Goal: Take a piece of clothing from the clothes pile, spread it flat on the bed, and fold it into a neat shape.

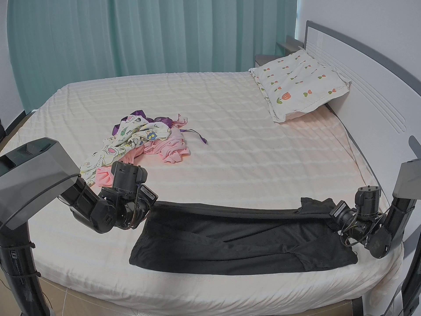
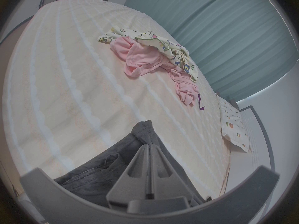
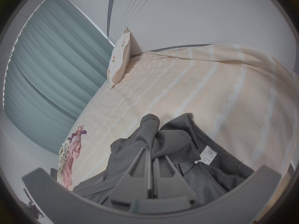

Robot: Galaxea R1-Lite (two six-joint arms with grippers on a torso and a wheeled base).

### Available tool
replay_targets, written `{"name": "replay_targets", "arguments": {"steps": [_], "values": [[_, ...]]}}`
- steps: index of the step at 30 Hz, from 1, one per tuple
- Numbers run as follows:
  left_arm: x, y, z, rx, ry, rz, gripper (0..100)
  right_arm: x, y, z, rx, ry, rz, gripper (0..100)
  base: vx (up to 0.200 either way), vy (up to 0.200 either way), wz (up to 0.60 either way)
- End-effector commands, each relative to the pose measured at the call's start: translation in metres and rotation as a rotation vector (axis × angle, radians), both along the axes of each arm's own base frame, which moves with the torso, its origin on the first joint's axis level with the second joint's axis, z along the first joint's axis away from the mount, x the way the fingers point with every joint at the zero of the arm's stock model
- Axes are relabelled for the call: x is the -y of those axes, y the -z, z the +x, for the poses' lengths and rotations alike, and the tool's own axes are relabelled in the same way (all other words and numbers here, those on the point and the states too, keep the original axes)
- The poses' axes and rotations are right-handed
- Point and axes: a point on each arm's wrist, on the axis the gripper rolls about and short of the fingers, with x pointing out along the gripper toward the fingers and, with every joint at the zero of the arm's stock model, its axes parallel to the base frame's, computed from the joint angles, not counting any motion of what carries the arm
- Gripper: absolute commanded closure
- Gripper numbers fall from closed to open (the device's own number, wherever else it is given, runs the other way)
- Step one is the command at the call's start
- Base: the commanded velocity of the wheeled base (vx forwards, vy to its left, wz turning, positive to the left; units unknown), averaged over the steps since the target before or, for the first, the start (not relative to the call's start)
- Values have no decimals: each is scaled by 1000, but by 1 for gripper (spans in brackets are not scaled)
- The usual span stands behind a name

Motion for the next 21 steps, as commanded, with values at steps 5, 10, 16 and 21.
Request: {"name": "replay_targets", "arguments": {"steps": [5,10,16,21], "values": [[-1,0,-2,1,3,4,100,-1,-1,2,91,-7,8,100,0,0,0],[-4,-29,20,118,-26,-32,100,-4,-30,22,275,-20,28,100,0,0,0],[-12,-32,25,154,-58,-48,100,-4,-44,32,368,-31,48,100,0,0,0],[-20,-26,22,174,-69,-54,100,-5,-30,33,346,-53,19,100,0,0,0]]}}
